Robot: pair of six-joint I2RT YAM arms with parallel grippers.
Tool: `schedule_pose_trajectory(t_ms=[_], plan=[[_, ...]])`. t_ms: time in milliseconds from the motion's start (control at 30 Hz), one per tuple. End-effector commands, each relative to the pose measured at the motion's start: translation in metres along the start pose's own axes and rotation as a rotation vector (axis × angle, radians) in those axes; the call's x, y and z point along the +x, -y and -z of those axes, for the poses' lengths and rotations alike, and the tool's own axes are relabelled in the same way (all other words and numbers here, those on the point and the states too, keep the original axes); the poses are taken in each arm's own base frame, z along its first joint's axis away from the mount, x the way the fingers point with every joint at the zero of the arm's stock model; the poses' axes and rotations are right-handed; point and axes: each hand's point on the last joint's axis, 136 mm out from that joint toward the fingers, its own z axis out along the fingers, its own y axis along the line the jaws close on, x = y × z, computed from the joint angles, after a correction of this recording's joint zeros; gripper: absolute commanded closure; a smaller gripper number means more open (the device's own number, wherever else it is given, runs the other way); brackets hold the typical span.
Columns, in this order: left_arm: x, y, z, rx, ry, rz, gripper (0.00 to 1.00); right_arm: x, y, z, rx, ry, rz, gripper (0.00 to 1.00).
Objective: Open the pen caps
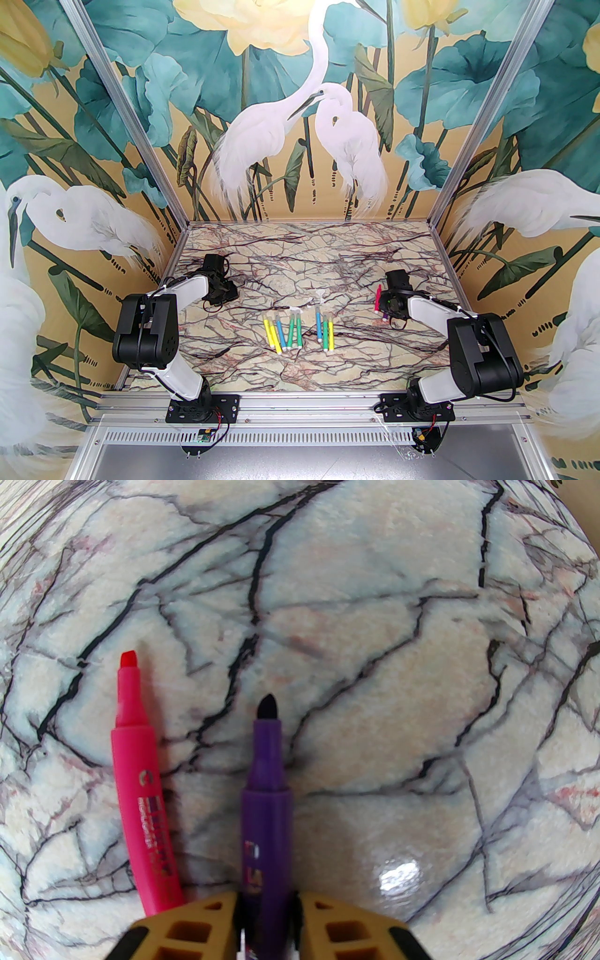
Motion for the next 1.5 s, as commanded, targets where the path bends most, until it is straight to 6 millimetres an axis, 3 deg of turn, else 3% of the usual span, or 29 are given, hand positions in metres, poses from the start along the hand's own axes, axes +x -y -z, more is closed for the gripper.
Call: schedule_pose_trajectory(t_ms=[0,200,400,733,933,1233,1467], plan=[[-0.001,0.002,0.001,0.012,-0.015,-0.007,0.7,-0.001,0.0,-0.002,0.002,-0.004,-0.02,0.72],[-0.004,0.003,0.005,0.021,0.003,-0.003,0.7,-0.009,0.001,0.013,-0.002,0.032,-0.013,0.67],[-0.01,0.006,0.019,0.034,0.041,0.003,0.61,-0.018,-0.001,0.037,-0.024,0.085,0.01,0.58],[-0.017,0.014,0.047,0.083,0.108,0.017,0.48,-0.02,-0.024,0.075,-0.136,0.144,0.074,0.5],[-0.016,0.035,0.074,0.228,0.188,-0.014,0.33,-0.013,-0.045,0.092,-0.224,0.141,0.132,0.48],[-0.007,0.084,0.104,0.528,0.194,-0.082,0.29,0.006,-0.078,0.117,-0.307,0.122,0.252,0.48],[0.009,0.117,0.124,0.64,0.201,-0.19,0.28,0.025,-0.099,0.122,-0.343,0.077,0.34,0.48]])
